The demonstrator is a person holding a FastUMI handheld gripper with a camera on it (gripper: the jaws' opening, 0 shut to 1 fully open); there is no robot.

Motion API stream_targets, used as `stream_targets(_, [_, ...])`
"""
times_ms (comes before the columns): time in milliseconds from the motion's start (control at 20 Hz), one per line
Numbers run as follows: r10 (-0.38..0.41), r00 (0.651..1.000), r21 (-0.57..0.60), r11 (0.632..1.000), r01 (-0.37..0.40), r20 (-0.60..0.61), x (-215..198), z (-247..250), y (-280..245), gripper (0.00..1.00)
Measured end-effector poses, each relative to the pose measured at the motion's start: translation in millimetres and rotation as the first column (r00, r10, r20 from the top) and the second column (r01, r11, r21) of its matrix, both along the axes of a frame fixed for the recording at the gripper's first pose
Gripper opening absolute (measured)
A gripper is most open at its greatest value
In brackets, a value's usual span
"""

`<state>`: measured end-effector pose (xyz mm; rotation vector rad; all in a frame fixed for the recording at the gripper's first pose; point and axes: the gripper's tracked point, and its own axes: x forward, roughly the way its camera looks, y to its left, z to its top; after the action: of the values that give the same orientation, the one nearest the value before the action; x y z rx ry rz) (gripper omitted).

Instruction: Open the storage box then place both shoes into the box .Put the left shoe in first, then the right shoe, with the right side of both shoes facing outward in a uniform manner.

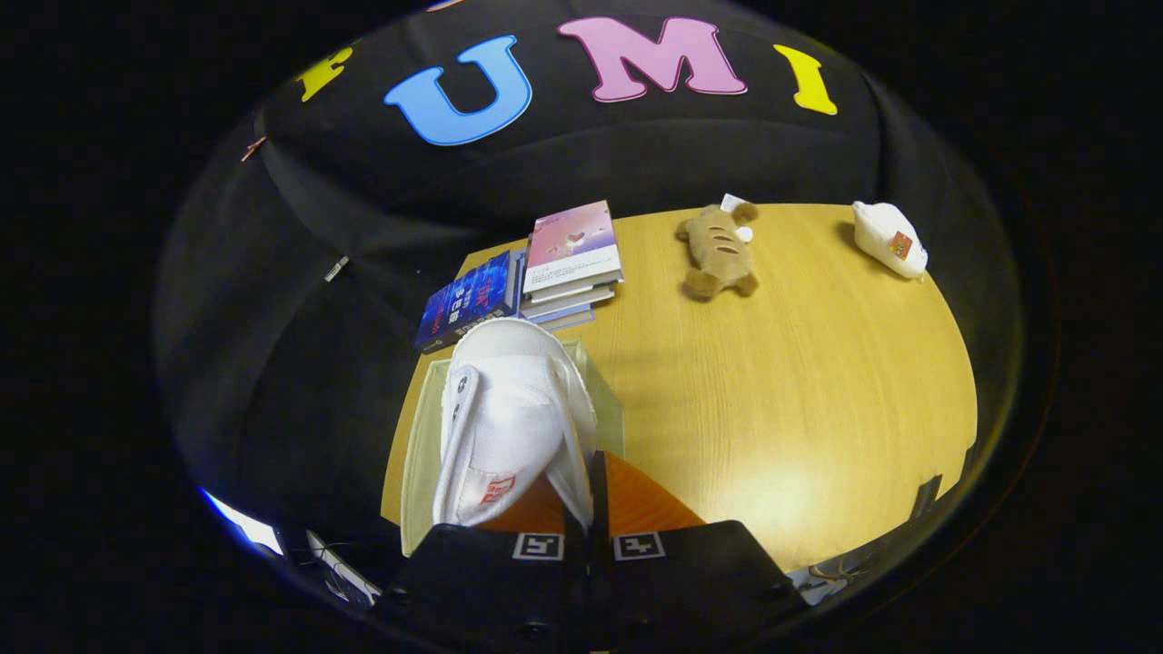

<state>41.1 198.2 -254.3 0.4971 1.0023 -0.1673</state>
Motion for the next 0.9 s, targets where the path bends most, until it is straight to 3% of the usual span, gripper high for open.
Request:
stream_targets(300, [0.02, 0.996, -0.036, 0.999, -0.023, -0.082, 2, -34, 29, 0.05])
stream_targets(600, [0.017, 0.998, -0.053, 0.998, -0.021, -0.067, 14, -42, 33, 0.1])
stream_targets(650, [0.027, 0.998, -0.043, 0.999, -0.03, -0.062, 14, -42, 36, 0.13])
stream_targets(850, [0.042, 0.999, -0.028, 0.999, -0.041, 0.014, 26, -22, 37, 0.41])
stream_targets(900, [0.048, 0.998, -0.035, 0.998, -0.047, 0.031, 29, -20, 35, 0.55])
